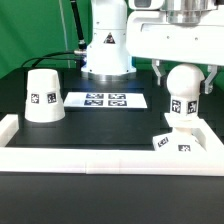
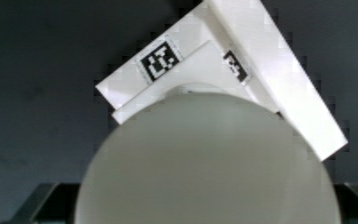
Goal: Assemble lamp
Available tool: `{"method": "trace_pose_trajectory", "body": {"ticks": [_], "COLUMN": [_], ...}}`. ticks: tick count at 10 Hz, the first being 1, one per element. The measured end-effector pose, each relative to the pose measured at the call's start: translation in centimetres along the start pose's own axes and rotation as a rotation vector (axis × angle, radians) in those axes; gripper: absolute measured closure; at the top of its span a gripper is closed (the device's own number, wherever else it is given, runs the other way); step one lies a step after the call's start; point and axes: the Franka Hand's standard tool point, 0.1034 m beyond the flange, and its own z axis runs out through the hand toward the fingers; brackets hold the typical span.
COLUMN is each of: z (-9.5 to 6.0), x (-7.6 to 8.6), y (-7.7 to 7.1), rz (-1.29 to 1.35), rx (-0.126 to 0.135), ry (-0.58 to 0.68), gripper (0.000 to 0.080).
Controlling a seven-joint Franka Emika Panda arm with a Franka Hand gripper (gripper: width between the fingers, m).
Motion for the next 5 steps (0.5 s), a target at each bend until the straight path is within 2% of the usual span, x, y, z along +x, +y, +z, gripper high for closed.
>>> {"method": "trace_pose_trajectory", "body": {"ticks": [3, 5], "z": [0.08, 0.12], "x": [-0.12, 0.03], "y": [-0.08, -0.09], "rz": [0.323, 0.432], "rx": [0.015, 0.022], "ry": [-0.027, -0.041], "gripper": [0.0220, 0.0220]}}
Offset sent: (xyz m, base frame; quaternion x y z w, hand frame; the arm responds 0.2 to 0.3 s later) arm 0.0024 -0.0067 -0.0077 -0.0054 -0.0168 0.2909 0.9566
